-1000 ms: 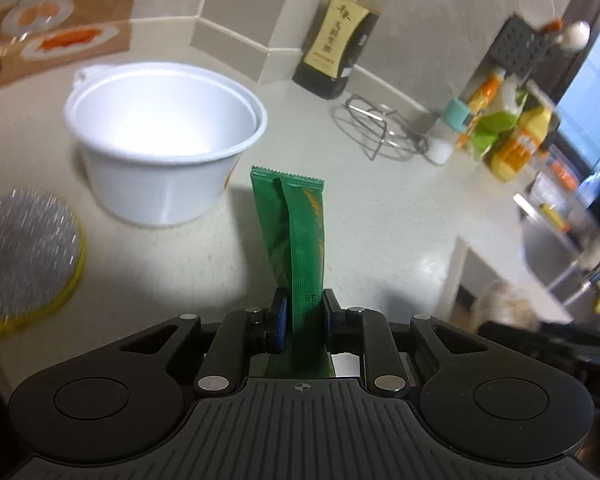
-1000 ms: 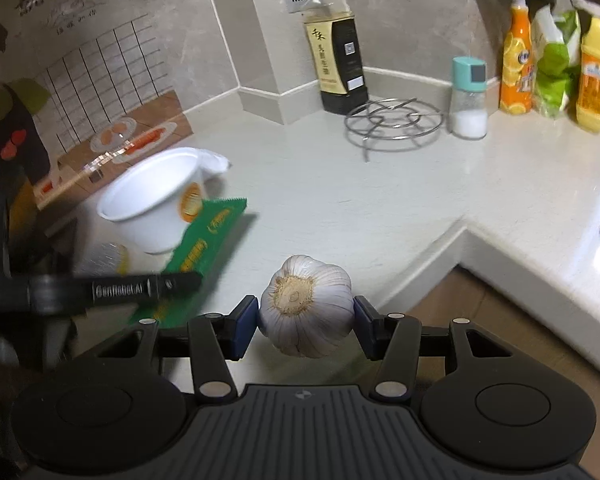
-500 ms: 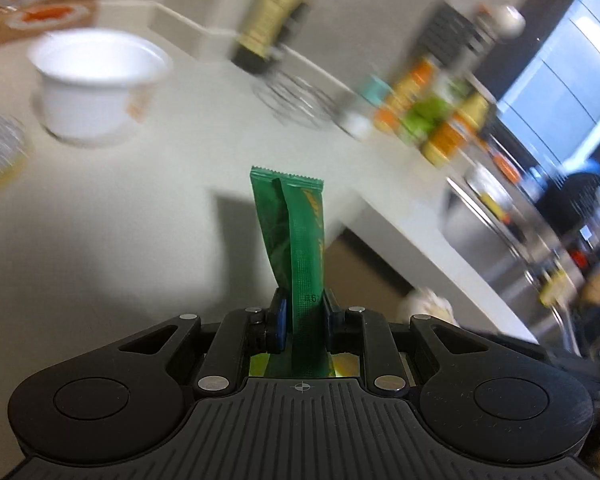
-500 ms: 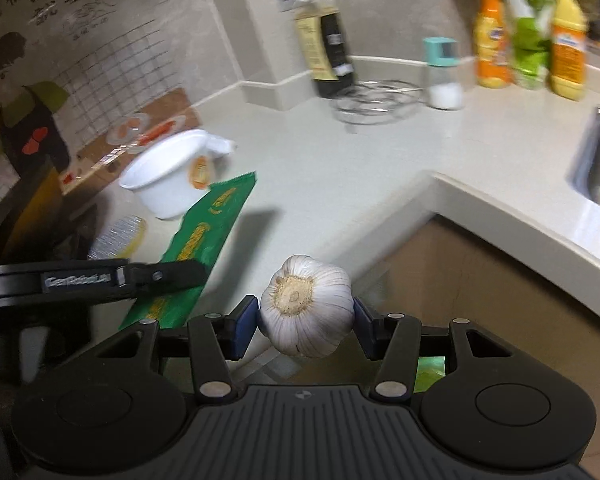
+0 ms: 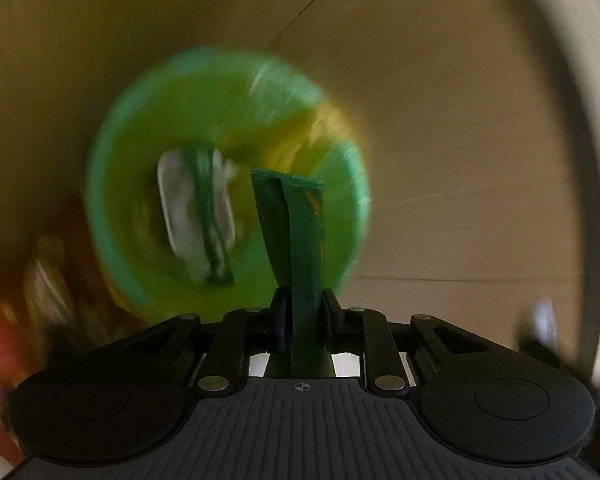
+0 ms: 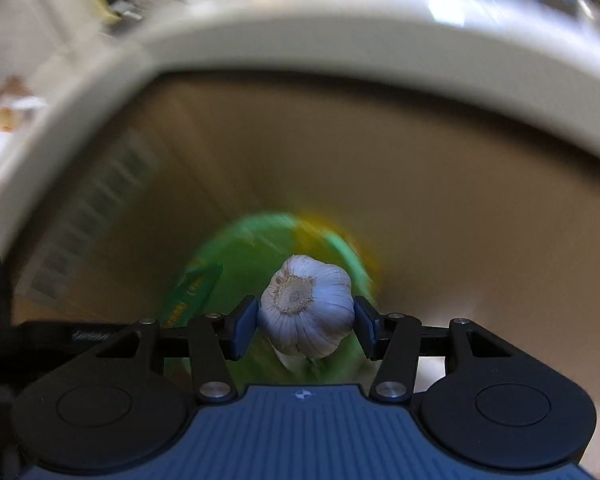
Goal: Collect trash
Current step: 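Lower both tools into the green bin and release the packet and garlic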
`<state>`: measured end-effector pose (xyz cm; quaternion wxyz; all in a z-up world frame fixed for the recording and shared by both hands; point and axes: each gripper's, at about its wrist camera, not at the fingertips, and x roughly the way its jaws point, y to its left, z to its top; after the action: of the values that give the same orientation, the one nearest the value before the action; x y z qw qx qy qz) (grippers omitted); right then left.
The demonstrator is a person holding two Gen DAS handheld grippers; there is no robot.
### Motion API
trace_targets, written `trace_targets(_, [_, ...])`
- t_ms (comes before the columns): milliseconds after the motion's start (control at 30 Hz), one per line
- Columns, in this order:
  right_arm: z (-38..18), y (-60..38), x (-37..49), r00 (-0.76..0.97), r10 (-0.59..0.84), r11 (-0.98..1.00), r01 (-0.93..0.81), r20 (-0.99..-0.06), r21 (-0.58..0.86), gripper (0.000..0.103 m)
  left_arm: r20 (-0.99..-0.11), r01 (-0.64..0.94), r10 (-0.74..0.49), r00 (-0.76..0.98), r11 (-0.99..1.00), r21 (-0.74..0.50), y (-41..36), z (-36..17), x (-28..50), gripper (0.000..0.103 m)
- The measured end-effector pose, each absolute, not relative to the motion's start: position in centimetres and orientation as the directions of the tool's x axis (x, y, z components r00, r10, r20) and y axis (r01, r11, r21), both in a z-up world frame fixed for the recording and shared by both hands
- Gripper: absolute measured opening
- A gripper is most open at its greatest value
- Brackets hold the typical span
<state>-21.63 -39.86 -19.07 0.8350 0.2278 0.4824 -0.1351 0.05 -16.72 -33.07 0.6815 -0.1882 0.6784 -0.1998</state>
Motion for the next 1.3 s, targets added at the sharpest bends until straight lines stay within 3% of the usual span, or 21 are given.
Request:
trace_targets(233, [-27.2,-42.3,-26.1,0.355,0.019,0.802,0.553,-0.935,0.226,0.051,-0.9,-0.222,-0.435,-0.04,0.882,-0.416,-18.7,-46.1,5.7,0.023])
trace_targets(333, [-29.8,-42.6,-27.0,0.332,0.035,0.779,0.581,-0.943,0.233,0.051,-0.918,-0.206,-0.395,-0.032,0.902,-0.381,-19.9,-49.0,6.8,0.036])
trace_targets(433, [-31.6,-42.2,-26.7,0.307,0.044,0.776,0.589,-0.951,0.226,0.051,-0.916,-0.201,-0.401,-0.017,0.899,-0.389,-19.9,-50.3,7.0,0.036])
trace_targets(533, [-32.5,-42.0,-25.9,0.295,0.055,0.793,0.567,-0.954,0.221,0.051,-0.886,-0.254,-0.462,0.026,0.855,-0.453,-18.8,-49.9,6.6,0.035])
trace_targets(767, [-32.9,-41.4,-22.0,0.302,0.059,0.872,0.448,-0.952,0.196,0.051,-0.821,-0.184,-0.547,0.166,0.8,-0.57,-16.0,-43.8,5.0,0.035])
trace_targets(1000, [-34.9,-37.2,-13.6,0.312,0.174,0.942,0.223,-0.934,0.25,0.051,-0.84,-0.166,-0.49,0.233,0.831,-0.53,-11.4,-38.2,1.3,0.035])
trace_targets(1167, [-38.9,-32.7,-6.6,0.291,0.179,0.979,0.042,-0.94,0.199,0.051,-0.851,-0.124,-0.457,0.258,0.858,-0.498,-10.4,-38.7,0.1,0.035])
trace_targets(1300, [-40.4,-32.6,-3.2,0.26,0.219,0.969,0.055,-0.94,0.241,0.051,-0.849,-0.135,-0.462,0.257,0.852,-0.505,-9.3,-39.0,-0.8,0.035])
